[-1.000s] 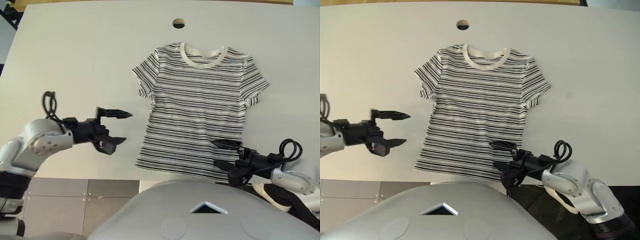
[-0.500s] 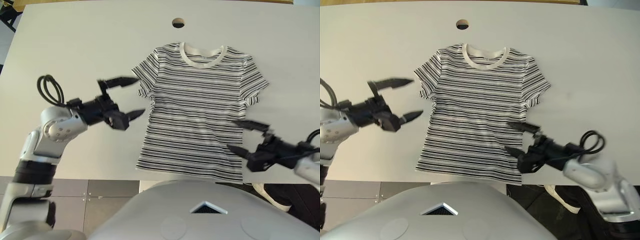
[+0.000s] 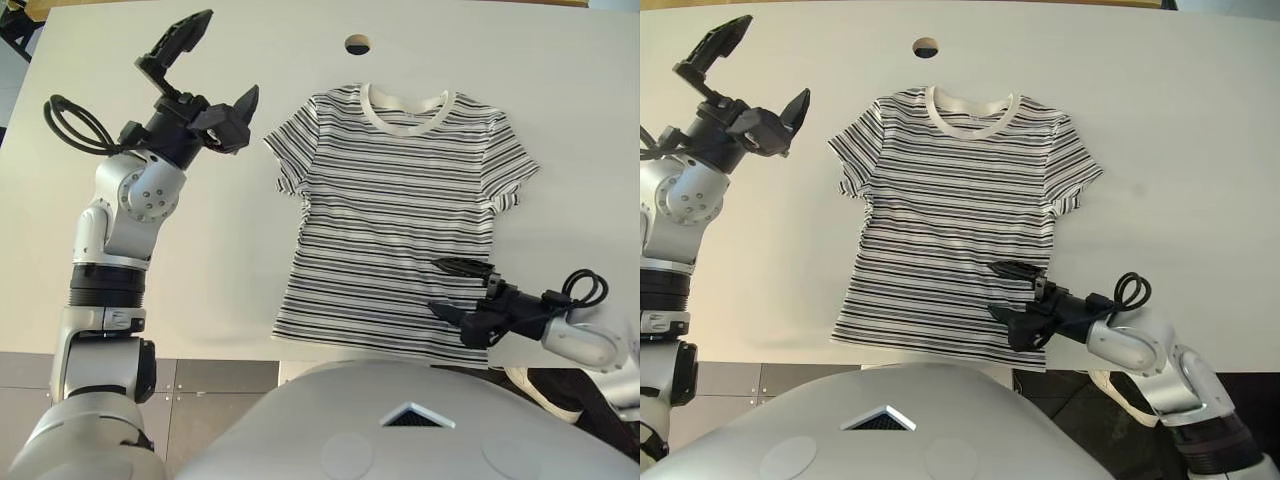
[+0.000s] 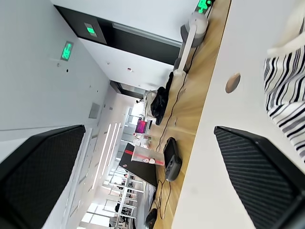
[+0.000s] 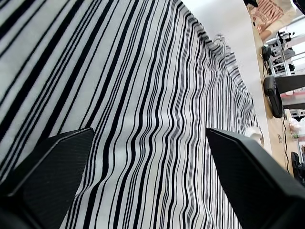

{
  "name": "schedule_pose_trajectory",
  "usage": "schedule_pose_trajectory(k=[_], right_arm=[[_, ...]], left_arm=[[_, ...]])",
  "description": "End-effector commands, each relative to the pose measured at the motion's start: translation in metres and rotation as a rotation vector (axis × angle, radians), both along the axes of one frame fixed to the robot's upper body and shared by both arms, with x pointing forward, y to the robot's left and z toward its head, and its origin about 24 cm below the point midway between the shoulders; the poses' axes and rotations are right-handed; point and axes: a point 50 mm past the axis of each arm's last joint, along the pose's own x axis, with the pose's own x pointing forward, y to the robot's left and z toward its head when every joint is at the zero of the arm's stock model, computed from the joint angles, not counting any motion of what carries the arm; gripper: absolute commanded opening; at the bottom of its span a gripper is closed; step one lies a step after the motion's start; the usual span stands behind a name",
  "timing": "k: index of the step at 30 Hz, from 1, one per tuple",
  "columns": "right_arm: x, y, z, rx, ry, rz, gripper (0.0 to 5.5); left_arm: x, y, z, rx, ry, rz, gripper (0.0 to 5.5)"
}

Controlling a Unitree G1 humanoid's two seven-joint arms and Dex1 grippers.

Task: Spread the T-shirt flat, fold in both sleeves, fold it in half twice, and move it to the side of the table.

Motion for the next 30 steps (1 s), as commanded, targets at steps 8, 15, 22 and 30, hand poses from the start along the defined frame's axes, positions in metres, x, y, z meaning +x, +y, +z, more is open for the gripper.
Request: schedule_pose_trajectory(k=[8,15,22,30], right_arm=[[-0.007,-0.028,0.000,-0.153,0.028,-0.042,4.39],[0.029,0.023,0.071,0.628,-0.245,-0.131,4.39],[0.042,0.019,0.089,0.817,-0.278,-0.255,4.39],[0.050,0.013,0.088,0.804,-0.328,-0.327,4.39]], left_arm=[[-0.003,0.031,-0.031,0.172,0.165,0.054,5.03],[0.016,0.032,-0.054,0.362,0.186,0.087,5.03],[0.026,0.011,-0.078,0.530,0.200,-0.025,5.03],[-0.005,0.001,-0.104,0.588,0.382,-0.256,5.03]])
